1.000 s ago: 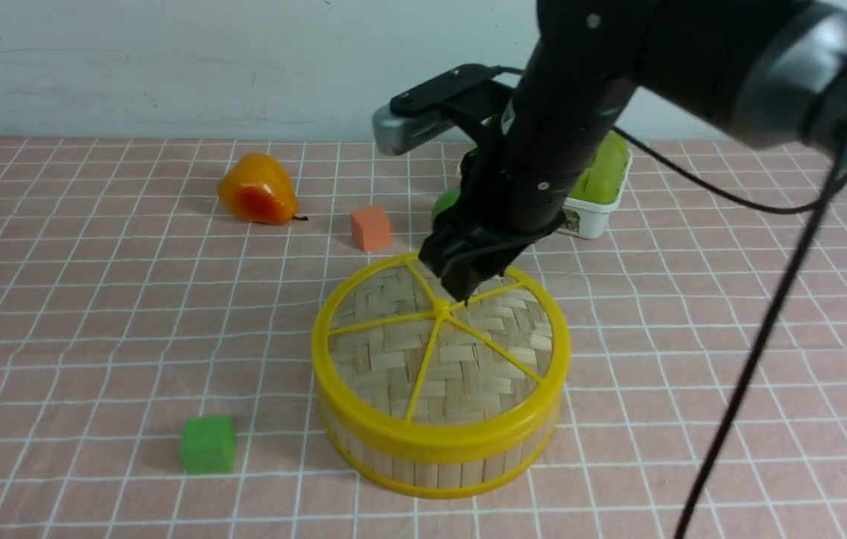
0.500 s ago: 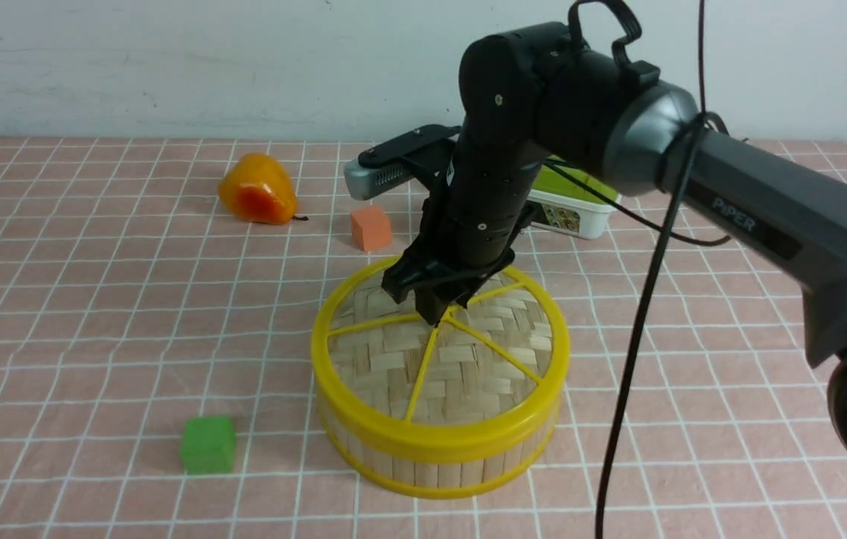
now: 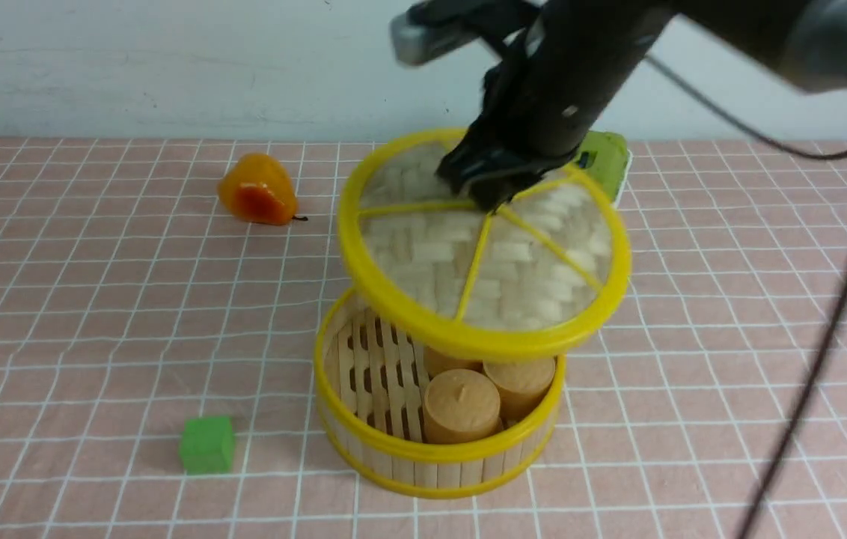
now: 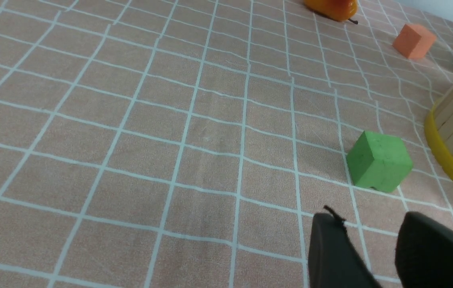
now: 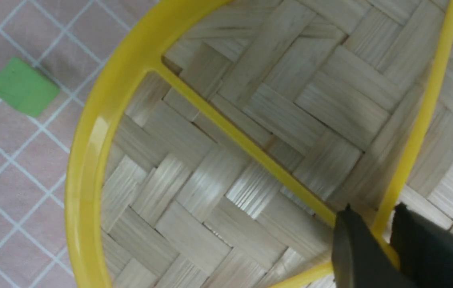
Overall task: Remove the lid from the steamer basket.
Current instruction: Use the right arm to place the steamer lid on the table
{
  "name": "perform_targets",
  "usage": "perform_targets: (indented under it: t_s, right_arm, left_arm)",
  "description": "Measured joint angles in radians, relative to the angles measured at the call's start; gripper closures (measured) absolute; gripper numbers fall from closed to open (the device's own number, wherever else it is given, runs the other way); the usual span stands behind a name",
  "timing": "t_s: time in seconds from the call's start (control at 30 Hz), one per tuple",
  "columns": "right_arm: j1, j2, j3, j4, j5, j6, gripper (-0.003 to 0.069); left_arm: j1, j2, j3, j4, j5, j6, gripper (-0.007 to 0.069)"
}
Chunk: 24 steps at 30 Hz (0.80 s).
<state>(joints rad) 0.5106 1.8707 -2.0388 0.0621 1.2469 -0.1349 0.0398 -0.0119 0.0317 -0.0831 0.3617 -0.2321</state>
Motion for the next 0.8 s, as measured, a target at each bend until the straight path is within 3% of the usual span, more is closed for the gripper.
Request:
perform_targets:
  t_s: [0.1,0.2,0.3,0.4,0.6,0.8]
  right_arm:
    - [-0.074,-0.094,0.097,-0.014,0.000,0.000,0.0582]
    - [-0.233,-0.192,0.288,-0.032,0.003,0.000,0.0582]
    - [-0.305,-0.207,0.399,-0.032,-0.001,0.000,0.0582]
    - [-0.374,-0.199,0.551,-0.028,-0.107,0.000,0.0582]
    - [-0.393,-0.124,0.694,-0.013,-0.359,0.001,0.0582]
    - [-0.393,-0.011,0.709,-0.009,-0.476,0.069,0.0582]
  left_arm:
    - [0.000,0.000,0.000,0.000,0.000,0.000,0.0386]
    - [0.000,0.000,0.000,0.000,0.000,0.000,0.0386]
    - [0.000,0.000,0.000,0.000,0.000,0.000,0.0386]
    - [0.000,0.000,0.000,0.000,0.000,0.000,0.0386]
    - [0.000,0.000,0.000,0.000,0.000,0.000,0.0386]
    - [0.000,0.000,0.000,0.000,0.000,0.000,0.0386]
